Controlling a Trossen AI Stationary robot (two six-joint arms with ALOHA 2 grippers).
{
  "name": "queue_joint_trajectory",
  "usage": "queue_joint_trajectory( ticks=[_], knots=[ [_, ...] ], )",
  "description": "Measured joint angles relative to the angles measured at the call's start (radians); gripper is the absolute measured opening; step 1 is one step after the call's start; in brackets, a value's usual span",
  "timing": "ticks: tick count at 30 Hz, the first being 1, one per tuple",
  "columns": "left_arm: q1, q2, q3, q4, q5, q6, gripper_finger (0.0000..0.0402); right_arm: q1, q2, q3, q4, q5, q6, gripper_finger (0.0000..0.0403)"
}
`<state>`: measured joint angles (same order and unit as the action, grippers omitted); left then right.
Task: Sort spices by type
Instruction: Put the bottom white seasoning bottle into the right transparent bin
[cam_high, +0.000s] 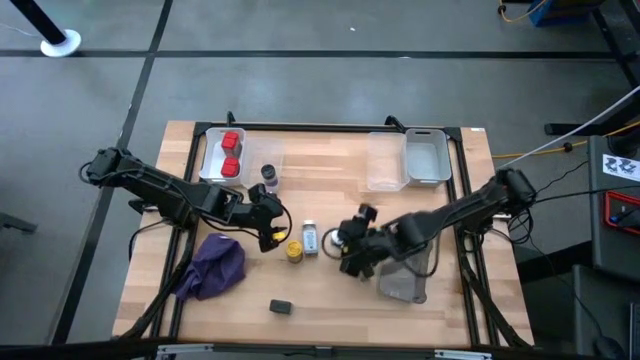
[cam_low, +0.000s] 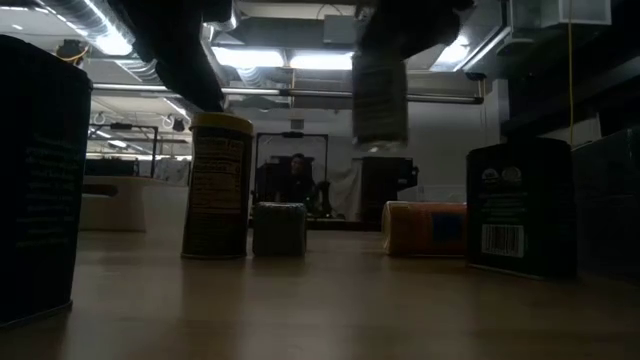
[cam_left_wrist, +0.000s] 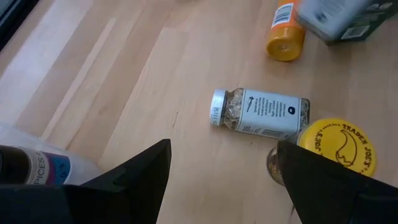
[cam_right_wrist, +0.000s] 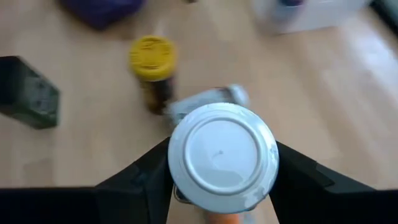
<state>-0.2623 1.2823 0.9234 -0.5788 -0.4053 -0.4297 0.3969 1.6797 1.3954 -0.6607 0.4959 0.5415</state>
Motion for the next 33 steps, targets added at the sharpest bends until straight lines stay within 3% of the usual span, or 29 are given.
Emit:
queue_joint_trajectory(
  ticks=[14, 23, 33],
  knots=[
    [0.000, 0.000, 0.000, 0.106, 0.000, 0.027, 0.0276, -0.201, -0.238, 0.000, -0.324, 0.124, -0.001, 0.0207],
    [0.000, 0.000, 0.000, 0.237, -0.001, 0.106, 0.0276, -0.360, -0.264, 0.000, -0.397, 0.141, -0.079, 0.0207],
    [0.000, 0.000, 0.000, 0.248, -0.001, 0.100, 0.0276, -0.553, -0.264, 0.000, -0.397, 0.139, -0.211, 0.0207]
  ],
)
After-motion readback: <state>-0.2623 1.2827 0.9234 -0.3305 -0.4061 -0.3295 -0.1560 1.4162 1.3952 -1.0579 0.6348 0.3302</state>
